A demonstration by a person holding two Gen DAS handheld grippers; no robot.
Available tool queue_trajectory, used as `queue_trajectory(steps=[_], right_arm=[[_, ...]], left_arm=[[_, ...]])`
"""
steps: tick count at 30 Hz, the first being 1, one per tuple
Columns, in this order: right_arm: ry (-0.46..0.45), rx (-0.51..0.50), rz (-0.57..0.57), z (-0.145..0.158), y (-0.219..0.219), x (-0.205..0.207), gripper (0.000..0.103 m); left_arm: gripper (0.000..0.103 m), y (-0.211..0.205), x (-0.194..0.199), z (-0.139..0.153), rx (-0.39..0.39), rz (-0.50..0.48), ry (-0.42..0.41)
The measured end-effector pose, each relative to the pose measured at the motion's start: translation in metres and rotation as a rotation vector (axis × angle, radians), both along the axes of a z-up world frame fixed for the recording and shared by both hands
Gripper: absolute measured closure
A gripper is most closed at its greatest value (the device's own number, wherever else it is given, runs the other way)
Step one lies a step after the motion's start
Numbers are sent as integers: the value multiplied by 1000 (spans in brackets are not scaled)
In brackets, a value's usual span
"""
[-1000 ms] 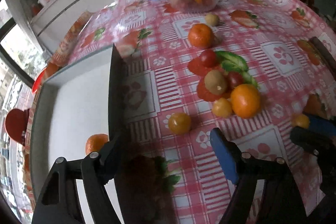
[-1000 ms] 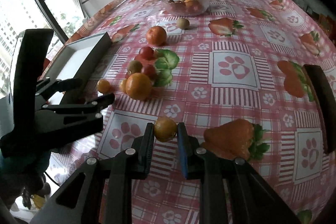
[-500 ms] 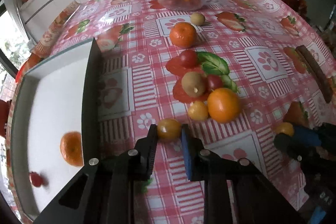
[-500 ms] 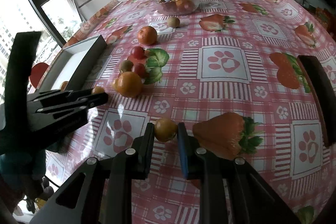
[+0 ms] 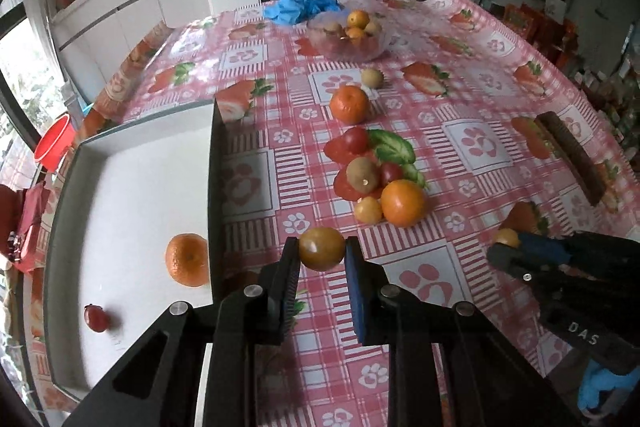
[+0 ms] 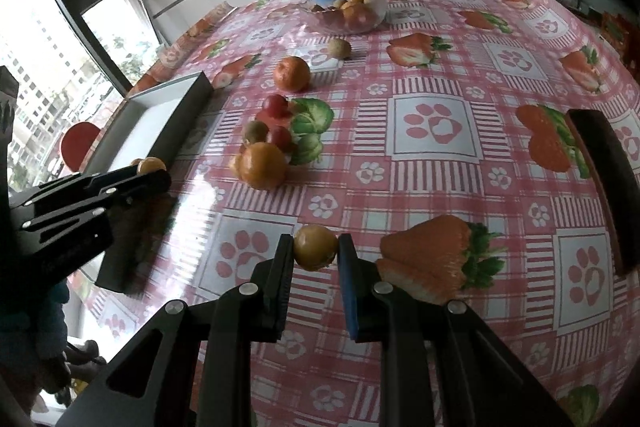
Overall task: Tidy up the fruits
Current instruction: 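Carry both small yellow fruits with both tools over the white tray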
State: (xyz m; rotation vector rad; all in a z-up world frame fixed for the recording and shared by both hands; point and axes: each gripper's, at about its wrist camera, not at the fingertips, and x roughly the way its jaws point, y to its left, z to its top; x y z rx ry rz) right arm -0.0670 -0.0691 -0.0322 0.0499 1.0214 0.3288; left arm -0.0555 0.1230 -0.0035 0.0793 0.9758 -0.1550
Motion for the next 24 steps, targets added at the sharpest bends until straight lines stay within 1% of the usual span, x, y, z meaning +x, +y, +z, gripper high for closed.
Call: queue_trajectory(steps=[5,9,12,24], right_arm=[[-9,-5,11,7,7,-1,79],[-5,2,10,11,10,-1,79],[-12,-8,14,14,14,-2,79],[-20,-27,52,25,37,-3,79]], left_arm=[[79,-1,-6,7,0,-11,-21],[79,3,-10,12,-20,-1,-35],[79,6,-12,16,-17,4,-44],[79,32,-18,24,-43,65,-72]])
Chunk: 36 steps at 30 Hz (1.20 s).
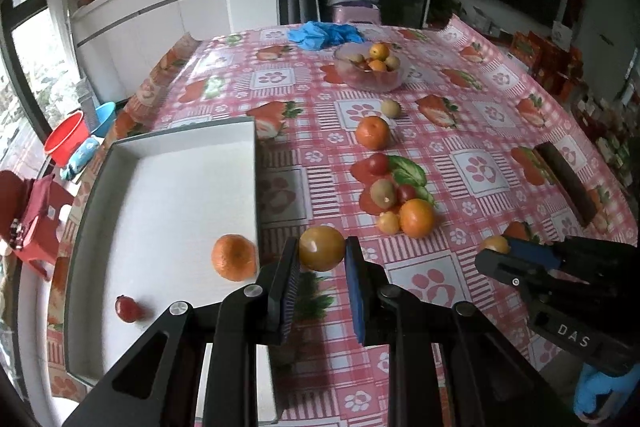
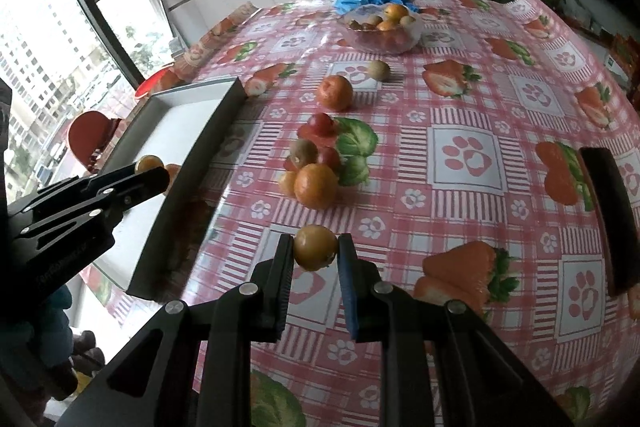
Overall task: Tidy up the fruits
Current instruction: 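Carry both small yellow fruits with both tools over the white tray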
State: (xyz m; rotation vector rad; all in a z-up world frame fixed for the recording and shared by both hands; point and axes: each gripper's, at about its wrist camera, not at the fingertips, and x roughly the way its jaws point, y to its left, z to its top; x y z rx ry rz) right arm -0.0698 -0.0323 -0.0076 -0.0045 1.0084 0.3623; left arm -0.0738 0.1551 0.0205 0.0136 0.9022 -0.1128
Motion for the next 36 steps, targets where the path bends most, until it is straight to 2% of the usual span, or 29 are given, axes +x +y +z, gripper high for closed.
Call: queue_trajectory(steps=[13,24,36], right_arm=[[-22,-30,83,18,44,2,79],[-42,-32,180,35,97,8,79],[-16,-30,255,34,147,23,79]], left_arm=[[79,42,-6,5,-21,75,-25],[79,84,-8,12,-26,150,-52],[79,124,-8,-3,-32,229,-27]])
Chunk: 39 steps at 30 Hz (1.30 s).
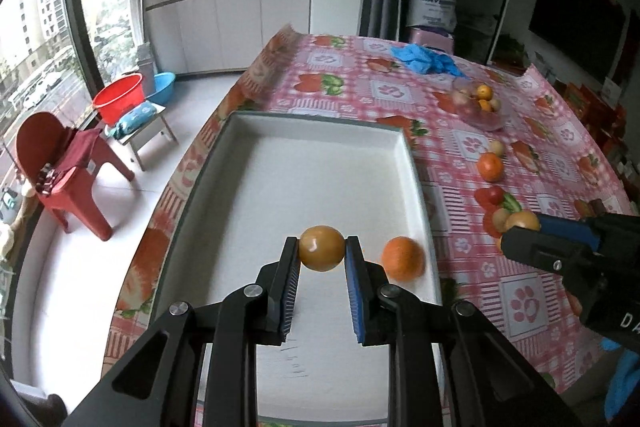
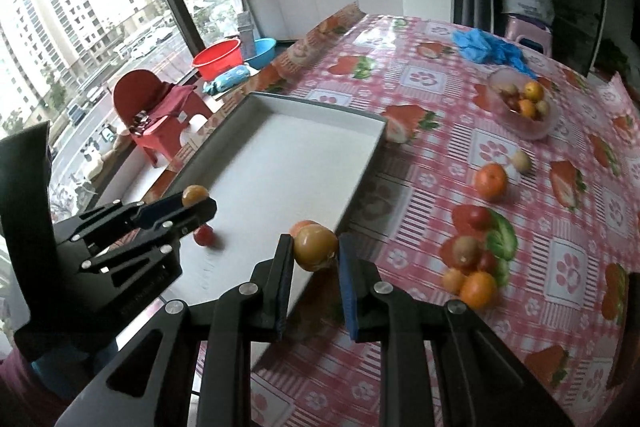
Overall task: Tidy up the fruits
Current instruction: 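Carry both small yellow fruits with both tools over the white tray, then open the right tool to drop its yellow fruit into the tray, then open the left tool to drop its yellow fruit into the tray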
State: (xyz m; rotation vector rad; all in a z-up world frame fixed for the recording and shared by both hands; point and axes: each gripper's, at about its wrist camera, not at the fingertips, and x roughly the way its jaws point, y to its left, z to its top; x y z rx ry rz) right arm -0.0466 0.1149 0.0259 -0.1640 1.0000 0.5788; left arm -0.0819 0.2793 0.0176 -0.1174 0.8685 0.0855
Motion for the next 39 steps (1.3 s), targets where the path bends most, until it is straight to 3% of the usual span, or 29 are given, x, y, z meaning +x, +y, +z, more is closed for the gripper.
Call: queue_trajectory(steps=[16,32,35,36,37,38,39], right_arm=[[79,-46,63,-39,38,-2,79],[133,-70,72,-62,53,0,78],[130,-69,70,-61,50,0,63],[128,-67,71,-60,50,0,53],[119,-69,68,-58,50,0,52],[107,-80,60,-58,49,0,52],[101,-83,56,-56,47,1,50]], left_arm=[[79,17,-3,-36,8,23,68],[79,17,-10,-45,50,17,76],[79,17,-9,-46,54,21,85],[79,17,-9,-46,60,25,86],[79,17,-9,-46,63,29,89],[71,18,-8,-46,63,33,92],[49,19,-8,-47,66,43,98]])
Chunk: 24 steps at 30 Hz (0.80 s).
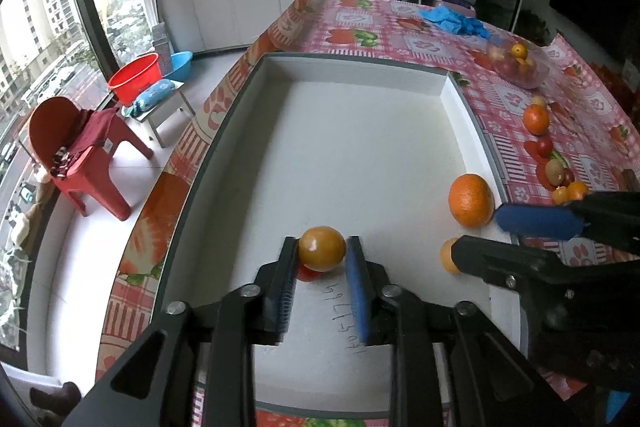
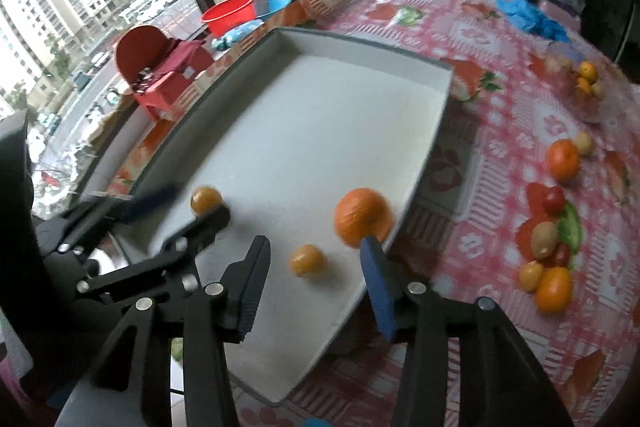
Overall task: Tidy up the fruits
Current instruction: 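Open the left tool to drop its yellow fruit into the tray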
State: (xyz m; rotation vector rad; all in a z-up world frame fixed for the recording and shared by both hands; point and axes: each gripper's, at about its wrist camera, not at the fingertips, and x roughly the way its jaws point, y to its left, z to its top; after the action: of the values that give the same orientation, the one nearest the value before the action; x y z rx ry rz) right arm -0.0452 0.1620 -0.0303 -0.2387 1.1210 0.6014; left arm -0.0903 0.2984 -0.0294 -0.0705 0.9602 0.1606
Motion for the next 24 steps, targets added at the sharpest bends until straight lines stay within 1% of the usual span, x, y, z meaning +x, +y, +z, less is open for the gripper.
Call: queue_trajectory(steps=[1,2,3,5,7,9,11,12,13,15,16,21,24], right_arm=[[5,10,-2,1,-2,0,43],[11,19,-8,2,-4,1,39],[6,21,-13,4,-6,1,34],[-4,19,-21,6,-6,1,29],[-3,27,-23,9,-7,1,23],[-11,32,-29,12,-9,1,21],[-15,34,-38,15,-13,2,21],[-17,35,-44,16,-14,2,18],[-21,35,-53,18,-17,3,12],[-36,41,-75,21,-24,5,7],[-41,44,-84,23,-28,5,0],[-59,62,-111,30,-47,6,0],[-47,73,-130,30,-60,8,0]], left_arm=[[36,4,-1,-1,23,40,3],[17,7,-2,0,33,62,-6],[14,11,-5,1,29,80,-26],[14,15,-7,3,-5,85,-33],[14,15,-5,3,-8,87,-24],[14,13,-5,5,10,86,-26],[14,12,-5,7,12,83,-28],[14,11,-5,8,9,80,-30],[14,10,-5,10,8,77,-32],[14,7,-6,14,10,71,-38],[14,5,-6,16,11,68,-43],[14,-3,-6,26,13,54,-57],[14,-10,-5,29,24,46,-53]])
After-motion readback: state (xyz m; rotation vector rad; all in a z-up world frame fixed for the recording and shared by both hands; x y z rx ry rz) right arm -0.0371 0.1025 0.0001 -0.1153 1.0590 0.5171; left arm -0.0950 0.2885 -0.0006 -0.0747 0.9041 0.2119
